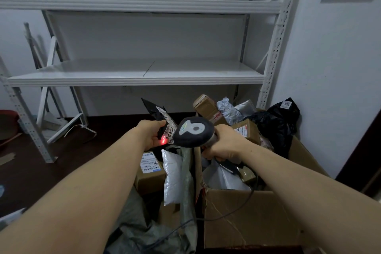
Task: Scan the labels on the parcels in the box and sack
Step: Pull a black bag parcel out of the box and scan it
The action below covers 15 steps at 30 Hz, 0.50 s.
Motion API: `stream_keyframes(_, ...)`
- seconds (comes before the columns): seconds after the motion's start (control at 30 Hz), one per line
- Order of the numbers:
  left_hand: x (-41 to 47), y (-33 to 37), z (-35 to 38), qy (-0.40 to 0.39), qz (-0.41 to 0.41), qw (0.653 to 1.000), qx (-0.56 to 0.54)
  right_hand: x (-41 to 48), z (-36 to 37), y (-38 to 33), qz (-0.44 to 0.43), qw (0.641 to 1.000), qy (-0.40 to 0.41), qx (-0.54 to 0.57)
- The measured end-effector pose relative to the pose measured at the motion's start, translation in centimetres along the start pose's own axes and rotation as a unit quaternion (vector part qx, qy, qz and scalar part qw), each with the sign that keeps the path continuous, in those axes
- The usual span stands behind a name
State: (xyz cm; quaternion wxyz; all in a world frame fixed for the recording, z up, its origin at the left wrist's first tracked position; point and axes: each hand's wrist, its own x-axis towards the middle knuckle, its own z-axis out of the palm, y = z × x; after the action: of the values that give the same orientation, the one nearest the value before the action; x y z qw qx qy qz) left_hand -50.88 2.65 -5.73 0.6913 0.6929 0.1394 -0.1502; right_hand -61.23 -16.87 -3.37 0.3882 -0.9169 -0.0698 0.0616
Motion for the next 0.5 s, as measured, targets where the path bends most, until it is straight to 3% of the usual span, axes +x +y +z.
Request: stream_keyframes(0.5, -0.1, -0.38, -0.08, 0.009, -0.01, 1.0, 0.005, 0.49, 0.22, 0.43, 0.004, 1.0, -0.009, 0.017)
